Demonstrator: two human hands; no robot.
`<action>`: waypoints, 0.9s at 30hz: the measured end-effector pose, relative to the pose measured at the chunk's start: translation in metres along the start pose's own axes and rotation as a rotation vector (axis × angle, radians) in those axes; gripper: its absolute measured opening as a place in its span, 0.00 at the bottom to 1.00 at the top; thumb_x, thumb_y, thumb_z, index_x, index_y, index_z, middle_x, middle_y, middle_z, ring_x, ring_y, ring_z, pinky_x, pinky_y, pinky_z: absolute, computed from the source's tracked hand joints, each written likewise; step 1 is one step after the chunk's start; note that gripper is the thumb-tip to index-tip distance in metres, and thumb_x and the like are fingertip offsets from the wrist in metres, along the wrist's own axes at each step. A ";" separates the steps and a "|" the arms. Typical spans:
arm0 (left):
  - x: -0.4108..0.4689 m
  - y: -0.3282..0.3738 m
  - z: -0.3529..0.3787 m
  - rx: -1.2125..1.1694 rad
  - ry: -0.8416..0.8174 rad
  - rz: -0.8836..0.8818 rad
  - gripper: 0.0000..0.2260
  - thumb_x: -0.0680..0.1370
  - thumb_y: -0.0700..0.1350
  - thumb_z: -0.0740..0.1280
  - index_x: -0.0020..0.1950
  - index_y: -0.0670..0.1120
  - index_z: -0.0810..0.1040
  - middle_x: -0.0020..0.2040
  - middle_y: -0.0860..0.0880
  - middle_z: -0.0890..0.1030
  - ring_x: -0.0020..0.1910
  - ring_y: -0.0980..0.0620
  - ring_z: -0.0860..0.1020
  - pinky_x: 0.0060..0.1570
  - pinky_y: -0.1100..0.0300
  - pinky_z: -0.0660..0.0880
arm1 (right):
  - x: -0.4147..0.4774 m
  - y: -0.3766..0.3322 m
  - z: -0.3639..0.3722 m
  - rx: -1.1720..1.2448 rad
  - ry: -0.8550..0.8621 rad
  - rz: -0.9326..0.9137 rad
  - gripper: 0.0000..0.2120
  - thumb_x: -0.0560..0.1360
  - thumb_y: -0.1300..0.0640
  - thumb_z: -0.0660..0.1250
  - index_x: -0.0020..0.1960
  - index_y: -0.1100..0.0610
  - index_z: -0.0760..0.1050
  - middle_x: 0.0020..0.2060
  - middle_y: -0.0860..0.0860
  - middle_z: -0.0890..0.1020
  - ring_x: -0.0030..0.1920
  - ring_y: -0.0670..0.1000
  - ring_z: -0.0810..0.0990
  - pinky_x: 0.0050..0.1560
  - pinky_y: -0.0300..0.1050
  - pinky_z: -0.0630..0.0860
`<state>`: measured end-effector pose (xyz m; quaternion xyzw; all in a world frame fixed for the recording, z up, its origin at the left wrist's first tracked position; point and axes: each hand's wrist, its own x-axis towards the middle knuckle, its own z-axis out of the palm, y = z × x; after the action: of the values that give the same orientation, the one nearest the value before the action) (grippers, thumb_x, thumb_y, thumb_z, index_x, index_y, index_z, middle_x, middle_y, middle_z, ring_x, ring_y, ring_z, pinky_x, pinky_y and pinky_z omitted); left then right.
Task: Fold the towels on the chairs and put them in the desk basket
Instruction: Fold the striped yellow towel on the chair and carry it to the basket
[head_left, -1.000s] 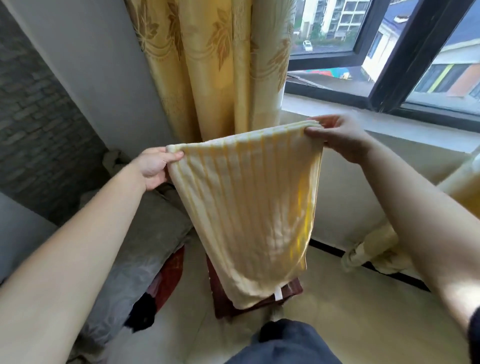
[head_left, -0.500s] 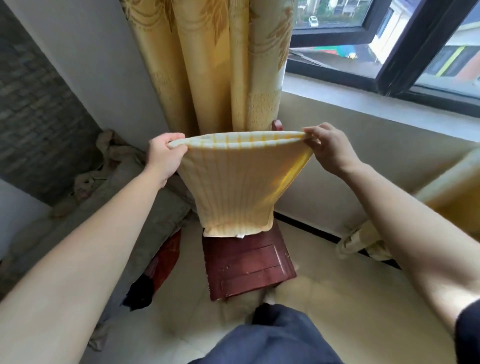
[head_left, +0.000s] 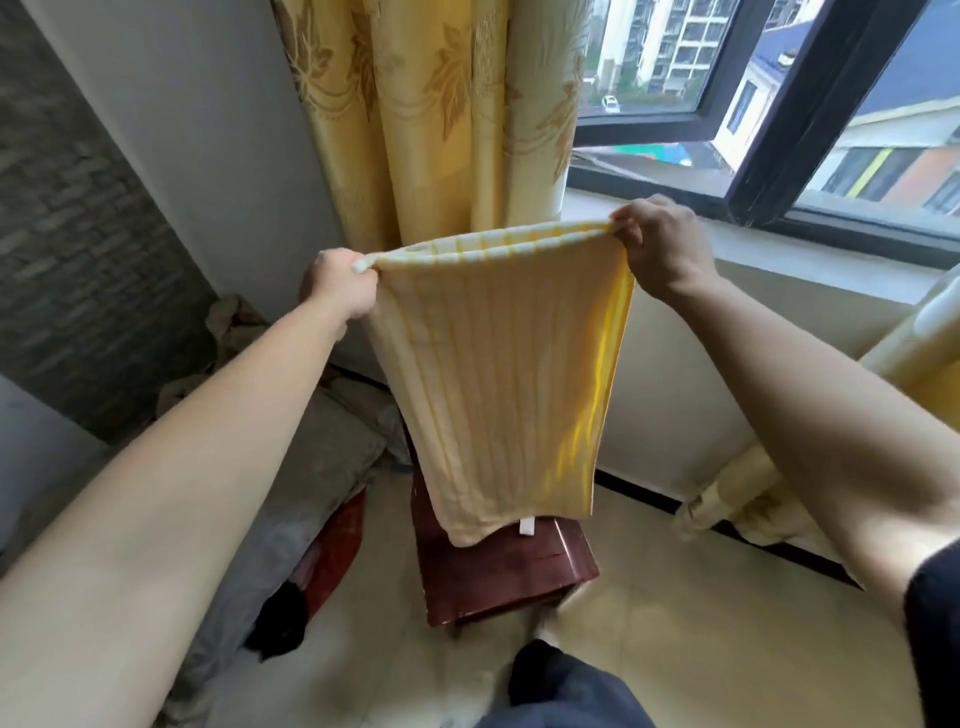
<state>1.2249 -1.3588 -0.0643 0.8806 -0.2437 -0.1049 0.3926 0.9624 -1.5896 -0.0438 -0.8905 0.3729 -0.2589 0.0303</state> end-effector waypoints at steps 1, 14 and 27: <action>0.003 0.001 0.002 -0.004 -0.027 -0.022 0.11 0.78 0.42 0.60 0.52 0.46 0.82 0.43 0.46 0.83 0.39 0.45 0.81 0.34 0.59 0.72 | 0.004 -0.002 0.002 0.032 -0.016 0.023 0.12 0.81 0.59 0.63 0.61 0.56 0.80 0.57 0.59 0.80 0.56 0.62 0.79 0.54 0.55 0.76; -0.049 0.000 -0.006 -0.040 0.274 0.201 0.08 0.72 0.48 0.64 0.48 0.50 0.78 0.45 0.51 0.82 0.44 0.46 0.79 0.44 0.53 0.78 | -0.044 0.001 -0.010 0.182 0.118 0.044 0.13 0.80 0.63 0.60 0.62 0.61 0.77 0.58 0.62 0.77 0.54 0.63 0.77 0.56 0.52 0.73; -0.230 -0.177 0.075 0.332 -0.073 0.260 0.17 0.66 0.57 0.56 0.38 0.48 0.80 0.37 0.44 0.76 0.39 0.39 0.77 0.38 0.56 0.68 | -0.294 0.033 0.074 0.065 -0.346 0.082 0.12 0.74 0.65 0.65 0.57 0.58 0.73 0.53 0.56 0.73 0.49 0.62 0.76 0.43 0.52 0.73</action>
<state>1.0607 -1.1879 -0.2468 0.8898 -0.3834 -0.0436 0.2434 0.8042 -1.4233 -0.2453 -0.9044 0.3894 -0.1126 0.1334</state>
